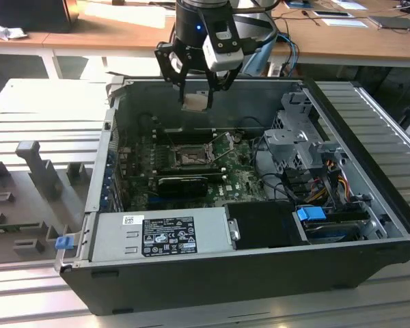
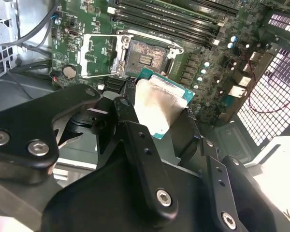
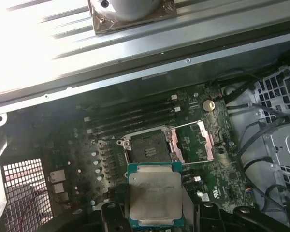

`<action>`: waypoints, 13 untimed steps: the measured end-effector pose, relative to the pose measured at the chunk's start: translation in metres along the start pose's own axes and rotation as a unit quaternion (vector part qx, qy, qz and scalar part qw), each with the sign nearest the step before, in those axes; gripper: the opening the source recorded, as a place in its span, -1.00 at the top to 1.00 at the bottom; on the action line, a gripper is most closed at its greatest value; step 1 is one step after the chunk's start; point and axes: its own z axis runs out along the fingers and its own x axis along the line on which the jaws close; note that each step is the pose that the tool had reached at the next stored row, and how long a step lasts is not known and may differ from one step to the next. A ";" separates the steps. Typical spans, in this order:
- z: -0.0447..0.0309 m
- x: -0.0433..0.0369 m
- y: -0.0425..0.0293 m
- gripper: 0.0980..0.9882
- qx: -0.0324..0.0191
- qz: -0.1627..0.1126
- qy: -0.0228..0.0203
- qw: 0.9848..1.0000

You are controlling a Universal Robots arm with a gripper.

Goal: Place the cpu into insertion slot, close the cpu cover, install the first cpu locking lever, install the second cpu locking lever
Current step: 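Place the cpu into insertion slot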

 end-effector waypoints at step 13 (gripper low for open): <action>0.0001 0.0000 0.0000 0.03 -0.001 0.047 -0.004 0.999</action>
